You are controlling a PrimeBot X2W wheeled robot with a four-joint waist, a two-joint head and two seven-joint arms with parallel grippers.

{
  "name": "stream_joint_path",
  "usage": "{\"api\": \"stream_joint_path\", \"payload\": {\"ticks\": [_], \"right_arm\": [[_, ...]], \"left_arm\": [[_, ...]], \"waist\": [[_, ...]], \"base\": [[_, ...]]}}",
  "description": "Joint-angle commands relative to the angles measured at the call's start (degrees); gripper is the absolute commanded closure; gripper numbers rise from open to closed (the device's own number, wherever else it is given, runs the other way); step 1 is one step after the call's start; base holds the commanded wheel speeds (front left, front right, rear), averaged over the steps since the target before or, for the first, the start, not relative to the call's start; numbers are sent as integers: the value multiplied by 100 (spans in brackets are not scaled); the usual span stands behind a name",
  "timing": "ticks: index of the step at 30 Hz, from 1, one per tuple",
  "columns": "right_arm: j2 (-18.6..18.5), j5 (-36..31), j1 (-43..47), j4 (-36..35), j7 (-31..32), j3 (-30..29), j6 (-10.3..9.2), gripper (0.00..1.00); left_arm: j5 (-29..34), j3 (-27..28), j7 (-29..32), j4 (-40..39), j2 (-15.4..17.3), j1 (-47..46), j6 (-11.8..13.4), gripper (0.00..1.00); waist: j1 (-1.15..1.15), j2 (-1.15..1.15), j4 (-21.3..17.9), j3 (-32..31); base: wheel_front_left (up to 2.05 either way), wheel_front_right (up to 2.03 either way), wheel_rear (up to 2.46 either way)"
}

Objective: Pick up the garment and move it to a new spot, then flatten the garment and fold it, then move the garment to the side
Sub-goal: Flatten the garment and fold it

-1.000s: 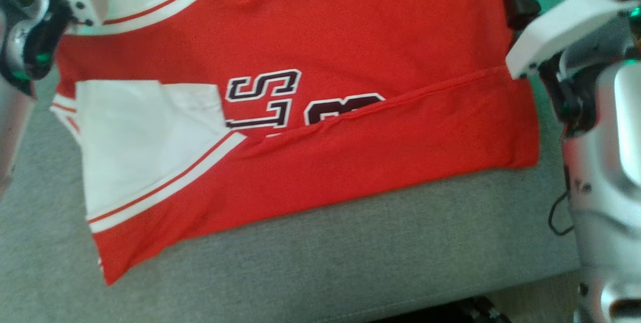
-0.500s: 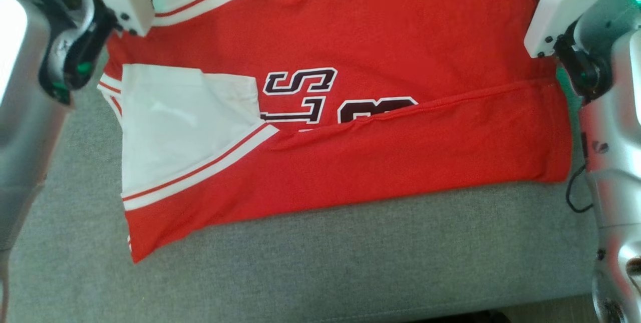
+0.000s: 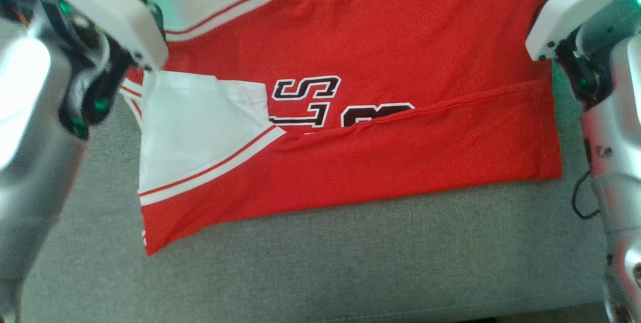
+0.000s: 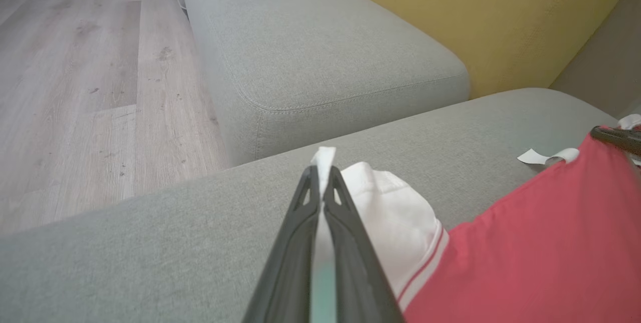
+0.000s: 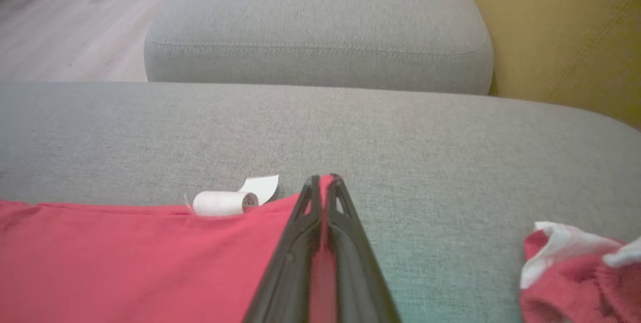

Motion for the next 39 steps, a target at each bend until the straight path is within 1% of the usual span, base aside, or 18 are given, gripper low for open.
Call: {"api": "stream_joint_path", "payload": {"ticks": [1,7,11,16,17,20,24,29,30,31,32,33,34,36,39], "right_arm": [[-89,82,150,-225,-124,93,-4,100],[-367,503,847,-471,-394,303,-4,100],[-504,676,1293,-657,-513,262,-4,100],[-544,755,1766,-928,-535,169,-4,100],[-544,755,1766,-928,-535,169,-4,100],[-521,756,2006,-1071,-508,116,-4,100],[-471,736,2267,-1216,-538,53,-4,100],[-432,581,2558,-1376,-850,41,-4,100],[-419,543,2625,-1404,-947,35,-4,89],[-405,501,2699,-1427,-1048,26,-4,71],[-385,466,2781,-1442,-1131,26,-4,43],[-361,443,2867,-1462,-1214,33,-4,4],[-332,422,2953,-1475,-1297,3,-4,0],[-296,383,3123,-1490,-1446,-29,-4,0],[-229,373,3360,-1503,-1602,-168,-4,0]], "left_arm": [[-34,311,-96,-268,252,30,-28,100],[-233,341,-480,-865,337,984,46,100],[-345,388,-761,-1246,399,1701,205,100],[-497,408,-1120,-1541,396,2585,383,100],[-497,408,-1120,-1541,396,2585,383,100],[-567,361,-1326,-1474,315,2960,394,100],[-625,301,-1642,-1219,81,3261,397,100],[-667,321,-2127,-848,-117,3566,332,100],[-679,350,-2255,-779,-148,3639,322,96],[-694,362,-2356,-703,-172,3719,304,82],[-700,373,-2464,-633,-191,3796,278,53],[-701,378,-2575,-571,-215,3871,254,11],[-732,378,-2646,-506,-254,3955,241,0],[-765,369,-2786,-418,-324,4100,218,0],[-777,419,-3026,-347,-423,4282,281,0]], "waist": [[0,0,72,-201],[0,0,228,-706],[0,0,300,-971],[0,0,354,-1145],[0,0,354,-1145],[0,0,371,-1173],[0,0,370,-1205],[0,0,321,-1285],[0,0,311,-1311],[0,0,303,-1339],[0,0,294,-1367],[0,0,286,-1400],[0,0,281,-1430],[0,0,274,-1490],[0,0,275,-1564]], "base": [[0,0,0],[0,0,0],[0,0,0],[0,0,0],[0,0,0],[0,0,0],[0,0,0],[0,0,0],[0,0,0],[0,0,0],[0,0,0],[0,0,0],[0,0,0],[0,0,0],[0,0,0]]}}
